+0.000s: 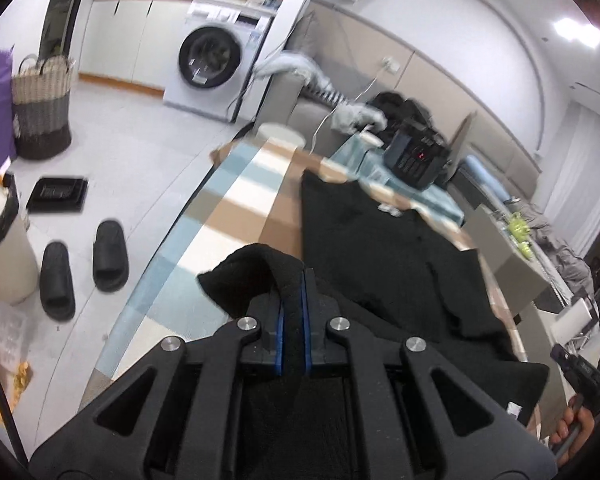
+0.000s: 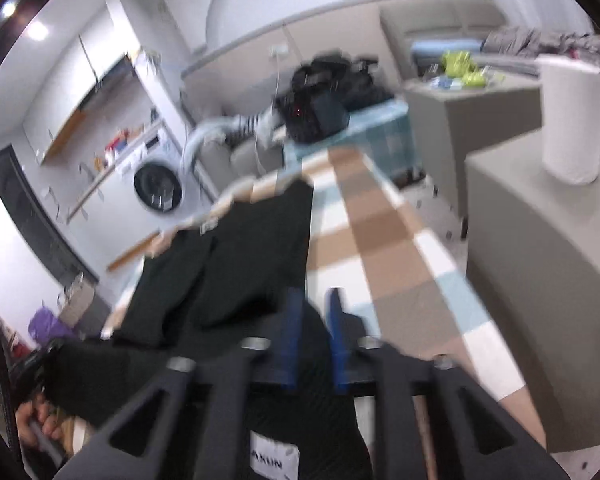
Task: Fold small clothes
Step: 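Lift the hem with both tools and fold it toward the collar, then lower the hem onto the sweater and open both tools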
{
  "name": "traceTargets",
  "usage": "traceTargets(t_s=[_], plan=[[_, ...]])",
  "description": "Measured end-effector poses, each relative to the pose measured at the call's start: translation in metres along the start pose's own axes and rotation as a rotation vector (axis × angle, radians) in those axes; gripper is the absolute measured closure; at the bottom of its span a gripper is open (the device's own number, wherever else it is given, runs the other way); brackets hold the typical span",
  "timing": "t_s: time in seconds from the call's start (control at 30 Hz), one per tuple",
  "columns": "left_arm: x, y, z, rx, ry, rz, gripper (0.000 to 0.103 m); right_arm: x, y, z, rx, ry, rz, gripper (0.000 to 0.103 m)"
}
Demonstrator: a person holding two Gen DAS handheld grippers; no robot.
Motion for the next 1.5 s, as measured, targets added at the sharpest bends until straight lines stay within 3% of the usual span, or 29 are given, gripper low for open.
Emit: traceTargets(t_s=[0.03, 0.27, 0.3, 0.37, 0.47, 0.63, 0.77, 0.8, 0.83, 0.9, 0.93, 0.97, 1.03, 1.13, 1.33, 1.4, 1.43, 1.5], plan=[[0.005, 0.002, 0.004, -0.012, -0.001, 0.011, 0.099, 0.000, 0.006, -0.003, 0.003, 0.002, 0.017, 0.043], [0.017, 0.012, 0.018, -0.024, -0.016, 0.024, 0.099, 0.000, 0.055, -0.008, 0.042, -0.082, 0.120, 0.040], [0.017, 0.012, 0.019, -0.025, -0.015, 0.026, 0.099, 0.004, 0.060, -0.006, 0.027, -0.084, 0.133, 0.045], [0.017, 0.012, 0.019, -0.020, -0.019, 0.026, 0.099, 0.011, 0.061, 0.006, -0.014, -0.117, 0.141, 0.097], [0.014, 0.013, 0.019, -0.020, -0.014, 0.024, 0.099, -0.002, 0.031, 0.024, -0.085, -0.137, 0.006, 0.098], [0.020, 0.012, 0.015, -0.025, -0.028, 0.028, 0.099, 0.020, -0.007, 0.024, -0.099, -0.044, -0.036, 0.098], [0.048, 0.029, 0.020, -0.009, -0.074, 0.133, 0.099, 0.062, 0.006, 0.013, -0.104, 0.036, 0.121, 0.094], [0.052, 0.035, 0.024, -0.002, -0.093, 0.161, 0.099, 0.065, 0.010, 0.010, -0.094, 0.038, 0.149, 0.091], [0.053, 0.038, 0.025, -0.001, -0.095, 0.176, 0.097, 0.064, 0.013, 0.005, -0.082, 0.031, 0.158, 0.081], [0.049, 0.044, 0.031, -0.005, -0.102, 0.189, 0.082, 0.052, 0.023, -0.004, -0.049, 0.018, 0.133, 0.055], [0.046, 0.046, 0.035, -0.009, -0.119, 0.188, 0.055, 0.045, 0.028, -0.010, -0.026, 0.016, 0.120, 0.039], [0.043, 0.047, 0.039, -0.011, -0.129, 0.180, 0.032, 0.044, 0.029, -0.012, -0.016, 0.008, 0.118, 0.036], [0.038, 0.047, 0.043, -0.005, -0.125, 0.150, 0.028, 0.046, 0.034, -0.016, 0.012, -0.026, 0.132, 0.036], [0.044, 0.049, 0.051, -0.010, -0.142, 0.169, 0.028, 0.055, 0.039, -0.013, 0.052, -0.091, 0.154, 0.036], [0.076, 0.043, 0.040, -0.008, -0.133, 0.195, 0.028, 0.072, 0.035, 0.008, -0.014, -0.085, 0.179, 0.036], [0.085, 0.041, 0.033, 0.018, -0.131, 0.182, 0.028, 0.079, 0.033, 0.012, -0.036, -0.078, 0.183, 0.042], [0.089, 0.039, 0.030, 0.021, -0.130, 0.180, 0.029, 0.082, 0.033, 0.014, -0.045, -0.082, 0.190, 0.048], [0.094, 0.037, 0.023, 0.023, -0.107, 0.170, 0.046, 0.089, 0.031, 0.017, -0.061, -0.082, 0.189, 0.058]])
Point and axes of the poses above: each gripper's, at about its wrist camera, not at the fingertips, and x roughly the way its jaws point, z to its left, y to its underside, the point moved 9 cm from there along x, roughly the way its jaws point, and after that the axes turned 9 degrees about -x, right-handed, at the moved point
